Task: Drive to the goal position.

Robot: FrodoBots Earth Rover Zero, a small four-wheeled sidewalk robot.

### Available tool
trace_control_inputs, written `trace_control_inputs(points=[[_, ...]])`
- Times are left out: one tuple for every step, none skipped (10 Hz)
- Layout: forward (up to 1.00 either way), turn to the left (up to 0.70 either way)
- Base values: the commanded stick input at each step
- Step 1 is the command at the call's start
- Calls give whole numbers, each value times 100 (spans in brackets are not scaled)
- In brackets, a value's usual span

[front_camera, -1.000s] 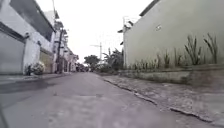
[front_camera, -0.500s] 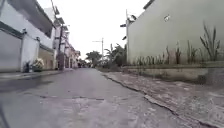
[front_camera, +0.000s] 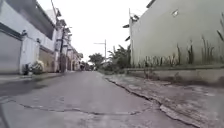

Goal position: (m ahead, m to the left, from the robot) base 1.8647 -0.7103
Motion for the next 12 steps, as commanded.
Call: trace_control_inputs(points=[[100, 0], [100, 0], [100, 0], [100, 0], [100, 0], [100, 0], [100, 0], [100, 0], [100, 0], [100, 0], [100, 0], [100, 0]])
